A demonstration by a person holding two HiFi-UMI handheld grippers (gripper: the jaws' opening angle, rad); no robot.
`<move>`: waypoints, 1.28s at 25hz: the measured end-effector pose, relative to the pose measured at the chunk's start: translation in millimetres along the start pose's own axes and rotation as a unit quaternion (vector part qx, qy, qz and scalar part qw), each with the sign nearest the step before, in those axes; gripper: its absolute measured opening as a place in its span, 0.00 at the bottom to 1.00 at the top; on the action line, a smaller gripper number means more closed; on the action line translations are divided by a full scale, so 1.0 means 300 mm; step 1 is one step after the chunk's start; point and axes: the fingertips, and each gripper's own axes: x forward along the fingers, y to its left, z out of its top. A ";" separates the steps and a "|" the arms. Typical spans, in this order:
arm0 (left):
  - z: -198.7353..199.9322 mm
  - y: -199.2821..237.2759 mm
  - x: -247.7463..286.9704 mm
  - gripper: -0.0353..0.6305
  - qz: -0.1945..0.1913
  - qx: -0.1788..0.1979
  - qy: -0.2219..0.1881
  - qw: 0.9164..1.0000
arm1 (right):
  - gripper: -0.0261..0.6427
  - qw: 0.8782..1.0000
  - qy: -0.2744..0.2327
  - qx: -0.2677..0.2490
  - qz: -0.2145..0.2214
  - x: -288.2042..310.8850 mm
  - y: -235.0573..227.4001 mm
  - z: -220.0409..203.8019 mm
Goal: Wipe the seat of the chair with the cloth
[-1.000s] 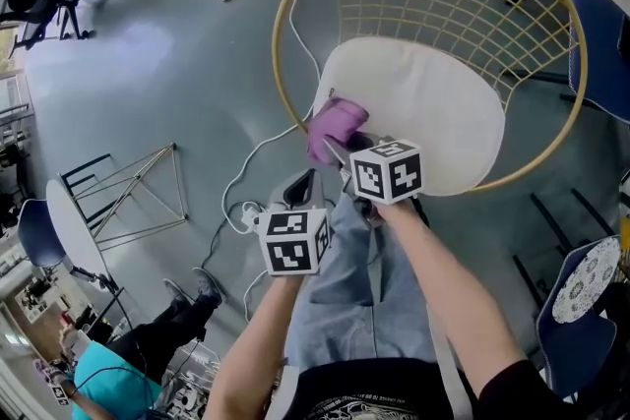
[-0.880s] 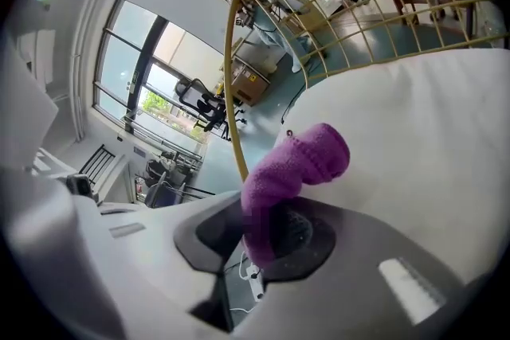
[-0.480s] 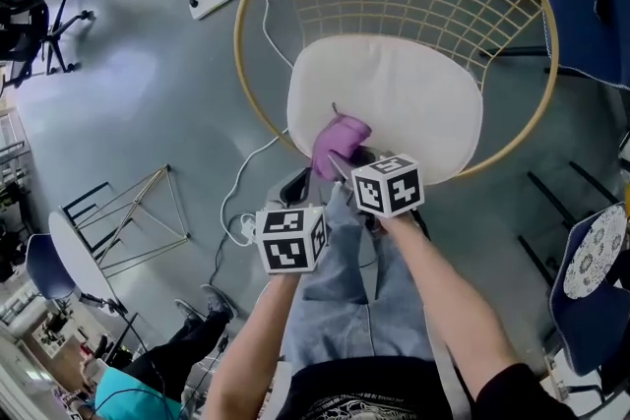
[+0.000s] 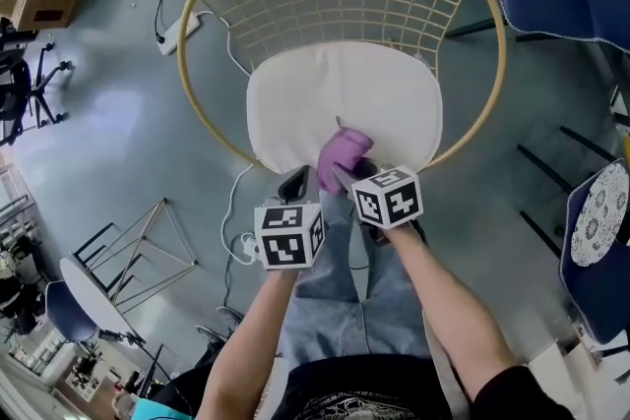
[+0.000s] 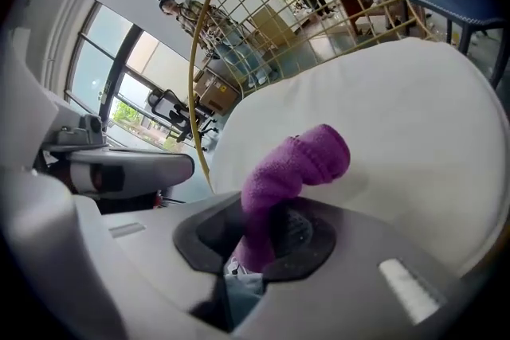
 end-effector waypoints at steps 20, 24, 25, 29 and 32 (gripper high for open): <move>0.166 -0.356 0.141 0.05 -0.081 0.135 0.027 0.987 | 0.13 0.991 -0.073 0.040 -0.109 -0.378 -0.310 0.021; 0.216 -0.412 0.117 0.05 -0.093 0.146 0.013 0.985 | 0.13 0.986 -0.078 0.047 -0.141 -0.476 -0.366 0.033; 0.227 -0.420 0.103 0.05 -0.095 0.145 0.010 0.985 | 0.13 0.985 -0.080 0.050 -0.145 -0.497 -0.361 0.044; 0.266 -0.441 0.030 0.04 -0.098 0.133 -0.004 0.986 | 0.13 0.984 -0.098 0.044 -0.141 -0.557 -0.272 0.107; 0.305 -0.464 -0.039 0.04 -0.101 0.125 -0.019 0.987 | 0.13 0.984 -0.114 0.028 -0.134 -0.600 -0.191 0.173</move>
